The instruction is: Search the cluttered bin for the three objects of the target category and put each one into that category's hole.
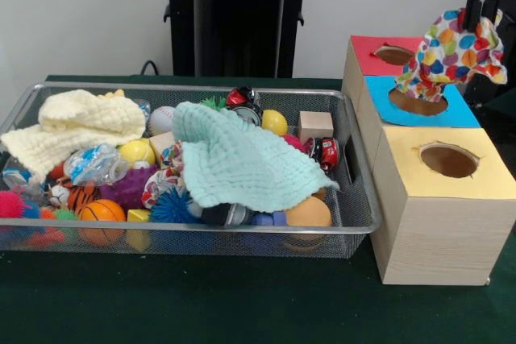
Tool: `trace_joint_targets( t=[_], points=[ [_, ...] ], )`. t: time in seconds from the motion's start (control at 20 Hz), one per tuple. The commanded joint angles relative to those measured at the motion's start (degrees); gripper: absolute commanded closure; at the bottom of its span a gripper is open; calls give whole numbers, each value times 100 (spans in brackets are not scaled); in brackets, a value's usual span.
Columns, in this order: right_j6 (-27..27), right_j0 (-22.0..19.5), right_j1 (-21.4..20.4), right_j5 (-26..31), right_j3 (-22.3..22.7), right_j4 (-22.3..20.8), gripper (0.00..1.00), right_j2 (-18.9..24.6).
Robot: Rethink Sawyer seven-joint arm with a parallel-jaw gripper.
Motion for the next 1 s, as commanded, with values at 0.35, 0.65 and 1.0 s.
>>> trace_joint_targets(
  t=[0.35,0.65,1.0],
  points=[
    [1252,-72,901,120,-484,186,100,-41],
    [1221,-72,1039,-114,-444,228,100,-30],
    [1263,-38,1167,-283,-467,240,100,-62]
  ],
)
